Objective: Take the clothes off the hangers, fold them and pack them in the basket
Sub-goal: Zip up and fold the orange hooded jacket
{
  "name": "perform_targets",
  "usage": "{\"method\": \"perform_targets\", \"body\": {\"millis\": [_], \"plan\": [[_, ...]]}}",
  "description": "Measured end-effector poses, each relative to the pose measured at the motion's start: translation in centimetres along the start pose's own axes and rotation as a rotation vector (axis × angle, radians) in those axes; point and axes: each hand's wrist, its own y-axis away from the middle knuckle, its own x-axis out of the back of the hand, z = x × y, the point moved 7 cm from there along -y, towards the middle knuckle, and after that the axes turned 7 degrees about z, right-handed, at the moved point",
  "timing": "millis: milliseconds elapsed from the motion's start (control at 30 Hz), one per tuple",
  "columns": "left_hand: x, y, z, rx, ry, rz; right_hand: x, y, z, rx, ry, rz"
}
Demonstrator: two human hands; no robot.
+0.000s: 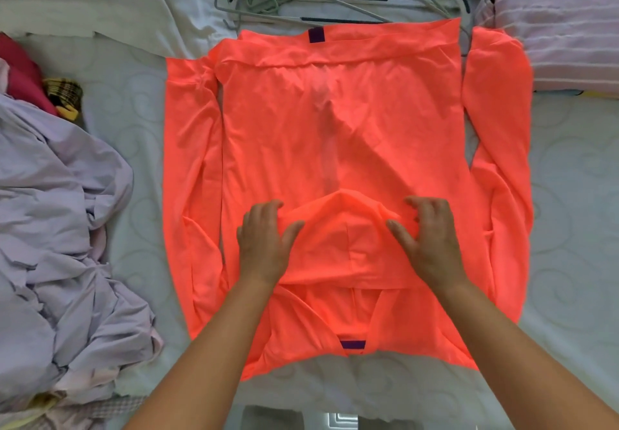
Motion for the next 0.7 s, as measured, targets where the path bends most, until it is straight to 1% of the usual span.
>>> {"method": "perform_targets", "body": {"millis": [67, 100, 167, 200, 267, 300, 367, 400, 433, 467, 500, 533, 600, 633, 700], "plan": [[-1.7, -2.0, -0.2, 0.111, -0.017, -0.114, -1.5, -1.8, 0.9, -0.049, -0.004, -0.059], [-2.2, -2.8, -0.1, 0.13, 0.029, -0.119, -1.9, -2.4, 1.7, -0.1, -0.023, -0.079], [-1.6, -3.7, -0.1, 0.141, 0.172, -0.045, -1.2, -2.8, 2.8, -0.198, -0.082, -0.032], [-0.7, -3.6, 0.0, 0.115, 0.222, 0.039, -0.3, -2.7, 2.8, -0.183, -0.073, 0.038], [1.3, -2.2, 0.3, 0.031, 0.254, 0.18, 1.2, -1.6, 1.3, 0.014, 0.01, 0.179], [1.8, -0.9, 0.4, -0.014, 0.268, 0.198, 1.3, -0.6, 0.0, 0.148, 0.021, 0.199], [2.0, 2.7, 0.0, -0.04, 0.298, 0.136, -0.2, 1.9, -3.0, 0.414, 0.005, 0.1], [1.8, 4.7, -0.6, 0.012, 0.335, 0.082, -1.5, 3.2, -4.3, 0.536, 0.019, 0.027], [1.4, 6.7, -1.3, 0.106, 0.39, 0.036, -3.0, 4.2, -5.0, 0.633, 0.062, -0.047], [0.9, 8.6, -2.0, 0.214, 0.442, -0.003, -4.6, 4.8, -5.0, 0.692, 0.131, -0.103], [0.3, 10.1, -2.7, 0.321, 0.483, -0.037, -5.8, 4.8, -4.8, 0.707, 0.204, -0.136], [-0.3, 11.2, -3.0, 0.389, 0.487, -0.057, -6.6, 4.5, -4.2, 0.69, 0.273, -0.164], [-0.8, 12.2, -3.5, 0.477, 0.474, -0.046, -7.6, 3.8, -3.4, 0.648, 0.349, -0.204], [-0.8, 12.2, -3.7, 0.53, 0.475, -0.009, -7.6, 3.6, -3.4, 0.633, 0.358, -0.21], [0.0, 11.7, -4.5, 0.633, 0.491, 0.127, -7.0, 3.9, -4.2, 0.621, 0.302, -0.181]]}}
